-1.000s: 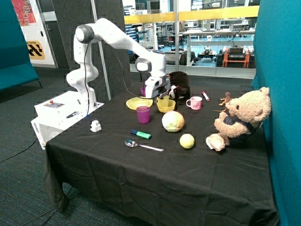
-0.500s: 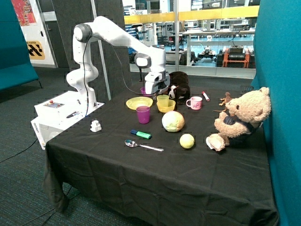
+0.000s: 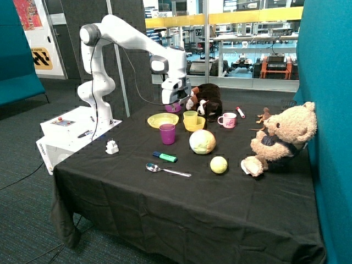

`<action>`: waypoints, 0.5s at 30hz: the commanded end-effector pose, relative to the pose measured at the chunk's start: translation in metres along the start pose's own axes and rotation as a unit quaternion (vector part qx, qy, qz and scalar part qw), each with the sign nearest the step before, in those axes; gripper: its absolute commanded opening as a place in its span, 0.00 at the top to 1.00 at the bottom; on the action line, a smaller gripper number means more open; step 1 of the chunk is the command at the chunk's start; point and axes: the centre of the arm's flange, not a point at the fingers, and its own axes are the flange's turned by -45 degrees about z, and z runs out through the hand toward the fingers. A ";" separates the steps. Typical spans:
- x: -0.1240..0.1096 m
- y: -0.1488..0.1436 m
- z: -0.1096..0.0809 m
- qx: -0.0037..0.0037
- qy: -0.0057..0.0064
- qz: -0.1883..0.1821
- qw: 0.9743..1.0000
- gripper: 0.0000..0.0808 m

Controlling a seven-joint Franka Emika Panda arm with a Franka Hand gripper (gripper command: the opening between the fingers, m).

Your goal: Match the cups with the appropriate bowls

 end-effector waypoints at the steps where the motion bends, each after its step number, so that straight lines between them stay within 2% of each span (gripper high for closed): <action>1: -0.016 0.030 -0.006 0.001 0.003 0.013 1.000 0.33; 15: -0.002 0.066 -0.019 0.001 0.003 0.013 1.000 0.32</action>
